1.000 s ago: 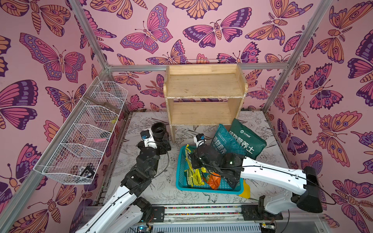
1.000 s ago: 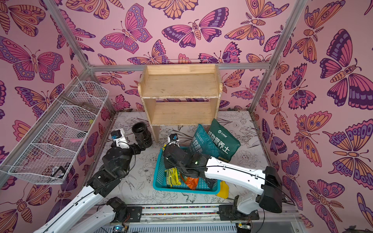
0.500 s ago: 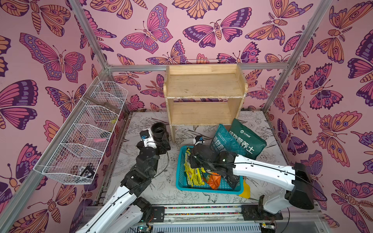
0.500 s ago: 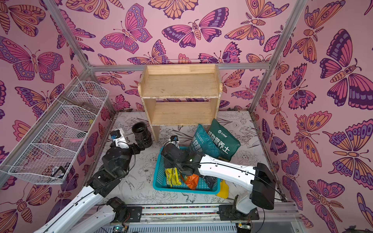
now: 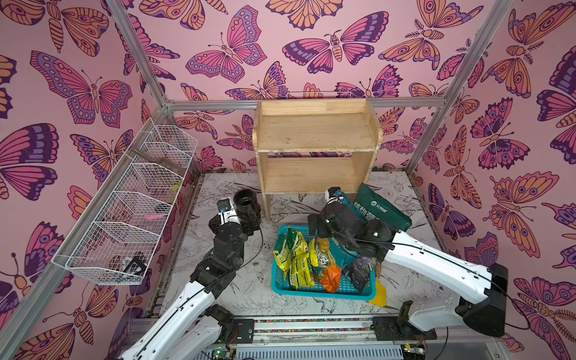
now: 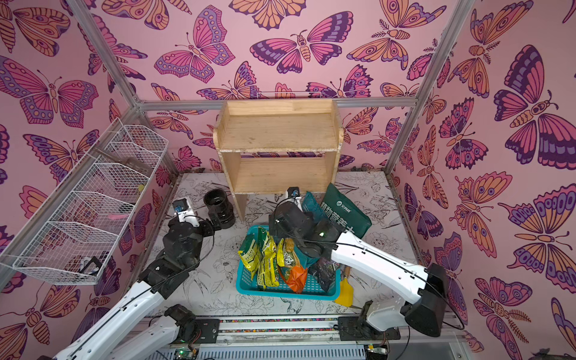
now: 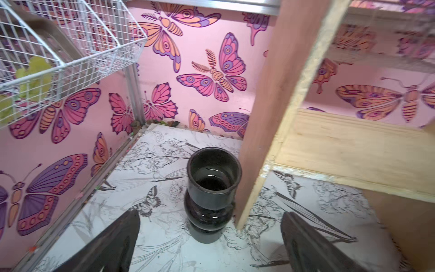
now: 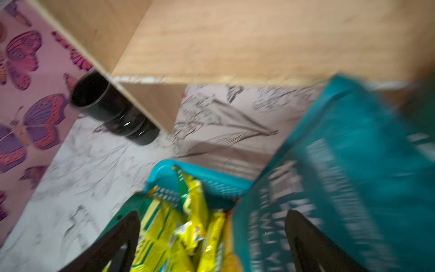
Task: Take down the fertilizer bag from the shelf
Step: Place the fertilizer bag in the storage box, then reset both arms
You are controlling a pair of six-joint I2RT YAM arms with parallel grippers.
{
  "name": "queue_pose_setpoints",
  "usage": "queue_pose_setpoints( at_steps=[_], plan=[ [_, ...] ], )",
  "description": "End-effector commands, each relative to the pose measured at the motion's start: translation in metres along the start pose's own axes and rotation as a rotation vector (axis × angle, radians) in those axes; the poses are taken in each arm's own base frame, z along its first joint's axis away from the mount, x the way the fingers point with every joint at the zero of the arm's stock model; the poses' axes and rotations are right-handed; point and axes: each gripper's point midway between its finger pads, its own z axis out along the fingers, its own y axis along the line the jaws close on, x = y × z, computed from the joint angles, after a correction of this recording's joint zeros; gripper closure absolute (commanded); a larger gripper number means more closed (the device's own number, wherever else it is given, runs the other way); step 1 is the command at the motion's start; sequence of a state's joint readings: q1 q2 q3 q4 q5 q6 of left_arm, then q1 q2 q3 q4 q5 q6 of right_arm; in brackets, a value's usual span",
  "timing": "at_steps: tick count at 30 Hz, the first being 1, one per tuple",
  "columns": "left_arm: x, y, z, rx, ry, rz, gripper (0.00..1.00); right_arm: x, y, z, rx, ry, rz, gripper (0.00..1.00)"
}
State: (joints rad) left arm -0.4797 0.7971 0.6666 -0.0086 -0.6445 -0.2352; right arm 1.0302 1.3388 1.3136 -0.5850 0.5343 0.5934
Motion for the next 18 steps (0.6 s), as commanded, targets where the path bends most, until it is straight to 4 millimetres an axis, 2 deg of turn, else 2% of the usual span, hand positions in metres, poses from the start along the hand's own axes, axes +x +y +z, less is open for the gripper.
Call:
queue_pose_setpoints(
  at_steps=[1,3,5,7,13,16,18],
  plan=[
    [0.007,0.033,0.012,-0.170,0.013,0.065,0.00,-0.058,-0.053,-0.047,0.222,-0.228,-0.189,0.01],
    [0.014,0.047,0.021,-0.223,0.035,0.092,0.00,-0.075,-0.087,-0.061,0.310,-0.266,-0.182,0.01],
    [0.018,0.058,0.029,-0.255,0.058,0.088,0.00,-0.080,-0.121,-0.061,0.328,-0.245,-0.111,0.01],
    [0.020,0.066,0.035,-0.272,0.070,0.069,0.00,-0.082,-0.152,-0.058,0.349,-0.228,-0.047,0.01],
    [0.021,0.093,0.046,-0.350,0.050,0.072,0.00,-0.077,-0.246,-0.057,0.556,-0.197,0.069,0.01],
    [0.031,0.105,0.054,-0.377,0.034,0.120,0.00,-0.067,-0.293,-0.043,0.576,-0.176,0.188,0.01],
    [0.044,0.117,0.061,-0.394,0.045,0.119,0.00,-0.054,-0.329,-0.020,0.590,-0.150,0.248,0.01]
  ],
)
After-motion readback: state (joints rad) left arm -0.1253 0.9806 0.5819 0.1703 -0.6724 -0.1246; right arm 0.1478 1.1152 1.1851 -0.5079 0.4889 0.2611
